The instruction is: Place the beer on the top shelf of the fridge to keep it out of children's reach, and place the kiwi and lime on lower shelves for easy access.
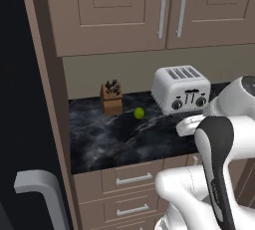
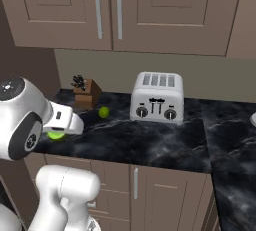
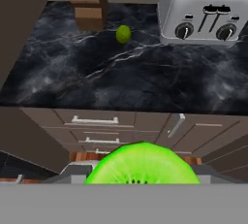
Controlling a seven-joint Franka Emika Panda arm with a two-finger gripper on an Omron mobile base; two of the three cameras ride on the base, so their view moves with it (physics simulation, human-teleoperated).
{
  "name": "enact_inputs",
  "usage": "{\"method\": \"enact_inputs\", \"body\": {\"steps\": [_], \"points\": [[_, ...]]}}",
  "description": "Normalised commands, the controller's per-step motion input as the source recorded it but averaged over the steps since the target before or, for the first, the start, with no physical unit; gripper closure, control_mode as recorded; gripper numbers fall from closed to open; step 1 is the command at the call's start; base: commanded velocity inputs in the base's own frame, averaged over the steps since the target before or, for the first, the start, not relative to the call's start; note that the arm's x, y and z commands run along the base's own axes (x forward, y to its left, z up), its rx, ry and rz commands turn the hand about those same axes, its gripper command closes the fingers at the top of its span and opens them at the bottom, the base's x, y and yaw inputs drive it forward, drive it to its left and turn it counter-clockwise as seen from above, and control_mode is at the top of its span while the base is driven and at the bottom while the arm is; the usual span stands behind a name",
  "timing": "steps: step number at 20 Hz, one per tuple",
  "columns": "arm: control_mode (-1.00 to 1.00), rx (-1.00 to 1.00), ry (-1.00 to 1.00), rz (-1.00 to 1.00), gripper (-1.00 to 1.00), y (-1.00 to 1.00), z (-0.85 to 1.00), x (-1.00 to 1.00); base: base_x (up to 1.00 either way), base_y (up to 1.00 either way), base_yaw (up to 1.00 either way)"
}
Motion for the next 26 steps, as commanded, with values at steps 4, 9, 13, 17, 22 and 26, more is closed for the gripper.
{"method": "enact_inputs", "body": {"steps": [4, 9, 13, 17, 22, 26], "points": [[-1.00, -0.05, -0.08, 0.00, 1.00, 0.00, 0.14, -0.71, 0.00, 0.00, 0.00], [1.00, 0.00, 0.00, 0.00, 1.00, 0.00, 0.00, 0.00, -0.87, 0.00, 0.00], [1.00, 0.00, 0.00, 0.00, 1.00, 0.00, 0.00, 0.00, -1.00, 0.00, 0.00], [1.00, 0.00, 0.00, 0.00, 1.00, 0.00, 0.00, 0.00, -1.00, 0.00, 0.00], [1.00, 0.00, 0.00, 0.00, 1.00, 0.00, 0.00, 0.00, -0.99, 0.17, 0.00], [1.00, 0.00, 0.00, 0.00, 1.00, 0.00, 0.00, 0.00, -0.76, 0.53, 0.00]]}}
